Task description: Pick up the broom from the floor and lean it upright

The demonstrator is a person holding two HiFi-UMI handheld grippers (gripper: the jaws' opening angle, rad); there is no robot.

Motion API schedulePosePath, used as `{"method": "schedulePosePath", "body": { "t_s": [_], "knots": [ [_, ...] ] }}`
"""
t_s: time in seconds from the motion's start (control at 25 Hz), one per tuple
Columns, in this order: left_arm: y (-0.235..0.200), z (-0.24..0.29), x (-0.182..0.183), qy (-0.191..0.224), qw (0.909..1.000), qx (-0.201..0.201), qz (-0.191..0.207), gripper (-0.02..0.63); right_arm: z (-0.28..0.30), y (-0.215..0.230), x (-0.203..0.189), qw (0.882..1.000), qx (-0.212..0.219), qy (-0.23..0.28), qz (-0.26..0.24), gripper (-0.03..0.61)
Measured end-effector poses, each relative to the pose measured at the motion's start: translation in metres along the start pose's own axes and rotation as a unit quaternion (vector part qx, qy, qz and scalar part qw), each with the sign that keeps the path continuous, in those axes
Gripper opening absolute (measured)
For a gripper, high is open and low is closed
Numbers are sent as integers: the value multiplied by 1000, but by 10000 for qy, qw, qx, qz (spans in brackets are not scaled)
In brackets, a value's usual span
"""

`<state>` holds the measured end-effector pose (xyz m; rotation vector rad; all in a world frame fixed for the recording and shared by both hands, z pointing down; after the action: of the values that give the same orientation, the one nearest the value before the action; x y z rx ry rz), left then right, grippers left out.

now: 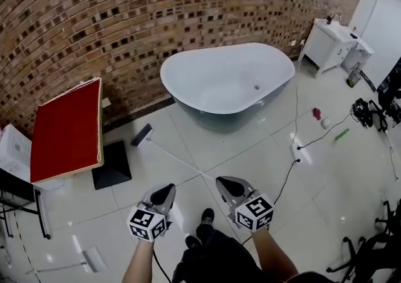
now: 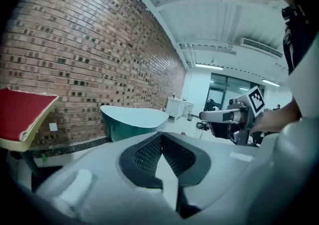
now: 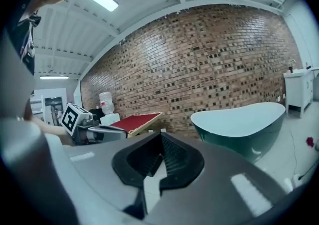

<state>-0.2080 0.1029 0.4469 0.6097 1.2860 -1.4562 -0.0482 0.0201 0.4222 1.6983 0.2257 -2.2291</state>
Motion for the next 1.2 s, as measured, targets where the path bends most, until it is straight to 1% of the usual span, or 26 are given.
{"method": "schedulePosePath", "body": {
  "t_s": [0.08, 0.12, 0.2, 0.24, 0.4, 0.52, 0.56, 0.64, 0.72, 0.84, 0.92, 1.0, 1.12, 1.2],
  "knots": [
    [-2, 31, 0, -305, 9990, -209, 255, 2, 4, 24, -6, 9995, -262, 90, 178, 5],
    [-5, 44, -1, -483, 9975, -266, 448, 0, 9, 35, -9, 9988, -358, 166, 281, 6],
    [-13, 70, -5, -790, 9926, -377, 844, 2, 20, 56, -18, 9968, -553, 316, 483, 5],
    [-17, 84, -7, -898, 9903, -450, 964, 2, 25, 68, -23, 9955, -670, 353, 569, 6],
    [-34, 133, -28, -1280, 9817, -762, 1185, 2, 33, 103, -41, 9912, -1071, 352, 700, 6],
    [-47, 172, -53, -1510, 9717, -1083, 1458, 2, 26, 122, -56, 9866, -1449, 374, 645, 6],
    [-51, 185, -65, -1594, 9684, -1230, 1470, 2, 22, 127, -64, 9845, -1605, 380, 588, 5],
    [-60, 211, -97, -1733, 9628, -1522, 1410, 2, 17, 135, -89, 9798, -1912, 345, 465, 5],
    [-71, 240, -137, -1837, 9551, -1742, 1542, 3, 13, 149, -120, 9743, -2187, 329, 418, 6],
    [-89, 286, -207, -2131, 9350, -2059, 1947, 5, 14, 170, -179, 9669, -2502, 266, 432, 6],
    [-103, 314, -259, -2357, 9212, -2237, 2140, 9, 18, 181, -221, 9651, -2589, 170, 356, 6],
    [-114, 342, -308, -2540, 9091, -2396, 2273, 30, 24, 191, -262, 9640, -2643, 112, 259, 5],
    [-131, 378, -376, -2738, 8955, -2578, 2379, 49, 36, 202, -317, 9634, -2674, 68, 197, 5],
    [-141, 401, -414, -2843, 8870, -2673, 2469, 53, 46, 209, -348, 9642, -2649, 38, 126, 6]
  ]
}}
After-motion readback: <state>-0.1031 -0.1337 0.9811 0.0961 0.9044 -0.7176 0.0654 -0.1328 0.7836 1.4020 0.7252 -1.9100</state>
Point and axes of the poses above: the fingertips, and each gripper's own axes: z forward along the fingers, y to its right, x out of its top, the point moved 3 cm from there along -z, backward along the fingers, and after that the axes turned 9 degrees about -z, right-handed, at the moved point
